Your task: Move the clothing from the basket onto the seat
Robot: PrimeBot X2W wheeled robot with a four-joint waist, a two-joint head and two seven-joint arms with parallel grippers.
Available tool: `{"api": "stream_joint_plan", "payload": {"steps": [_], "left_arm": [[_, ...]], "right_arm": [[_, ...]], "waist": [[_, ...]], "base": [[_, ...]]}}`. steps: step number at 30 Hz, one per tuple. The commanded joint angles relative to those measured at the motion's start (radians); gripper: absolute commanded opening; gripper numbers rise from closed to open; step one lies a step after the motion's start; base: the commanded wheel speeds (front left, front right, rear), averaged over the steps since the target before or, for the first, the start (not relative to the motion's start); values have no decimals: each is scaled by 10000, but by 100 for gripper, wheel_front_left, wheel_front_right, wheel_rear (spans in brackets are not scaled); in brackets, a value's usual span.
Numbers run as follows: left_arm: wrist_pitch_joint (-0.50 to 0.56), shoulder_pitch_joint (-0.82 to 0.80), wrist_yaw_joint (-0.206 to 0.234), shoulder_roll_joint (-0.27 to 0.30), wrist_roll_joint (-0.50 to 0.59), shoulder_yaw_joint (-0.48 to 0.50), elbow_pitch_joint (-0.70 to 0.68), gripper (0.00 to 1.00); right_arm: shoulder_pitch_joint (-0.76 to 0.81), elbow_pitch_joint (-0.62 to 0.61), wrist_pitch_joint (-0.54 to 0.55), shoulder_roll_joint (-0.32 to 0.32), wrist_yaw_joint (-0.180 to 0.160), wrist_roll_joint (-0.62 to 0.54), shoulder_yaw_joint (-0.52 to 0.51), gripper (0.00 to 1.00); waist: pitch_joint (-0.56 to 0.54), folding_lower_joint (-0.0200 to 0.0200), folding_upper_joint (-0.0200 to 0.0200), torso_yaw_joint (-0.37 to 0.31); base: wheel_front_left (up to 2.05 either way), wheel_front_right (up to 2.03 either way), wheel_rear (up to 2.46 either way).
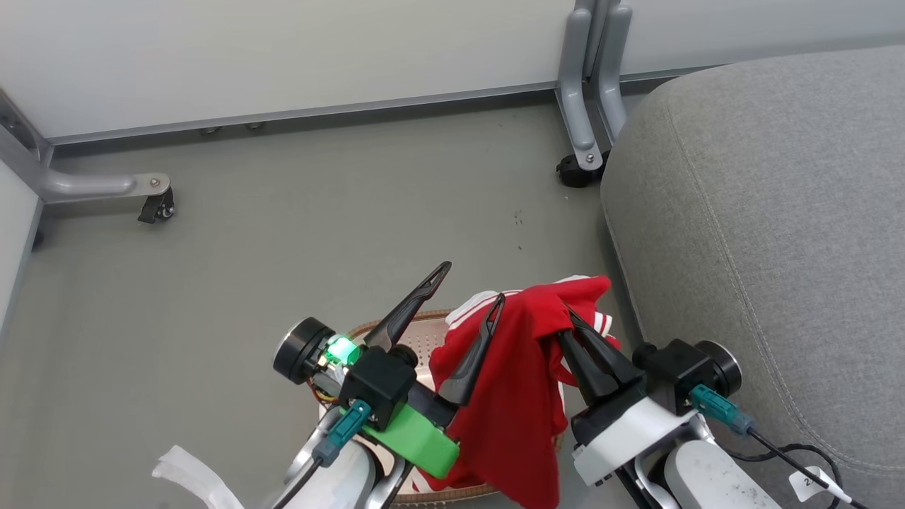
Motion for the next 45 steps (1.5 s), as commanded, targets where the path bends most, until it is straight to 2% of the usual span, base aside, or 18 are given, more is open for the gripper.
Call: {"api": "stream_joint_plan", "payload": {"steps": [1,7,14,21,32,36,40,45], "left_arm": [[-32,-171,43,78,-6,24,-12,100],[-34,-147,59,127,-2,58,-22,100],[-22,-44,137,203,-52,122,-39,100],[-21,-168,198,328,74,145,-60,100],[147,-575,160,726,312,31,-130,100],[294,-728,162,823,338,-18,-144,100],[439,-894,181,889,384,-74,-247,100],[675,-1204,173,959,493,-153,-445,100]], "right_arm": [[-15,-81,-35,23,1,-29,-39,0],[-56,-194,-35,55,1,-140,-296,0],[87,-836,-35,94,1,-382,-1288,0],[252,-1656,-35,94,1,-712,-1872,0],[298,-2438,-35,563,1,-740,-2607,0],[376,-2738,-35,682,1,-796,-2882,0],[363,-2959,-34,797,1,-697,-3257,0],[-266,-2945,-34,846,1,-715,-4115,0]], "waist": [[29,0,0,-17],[134,0,0,-113],[360,0,0,-558],[721,0,0,-1444],[1591,0,0,-3356],[1895,0,0,-3845],[2290,0,0,-4105],[2992,0,0,-4057]], "base": [[0,0,0],[0,0,0],[0,0,0],[0,0,0],[0,0,0],[0,0,0],[0,0,0],[0,0,0]]}}
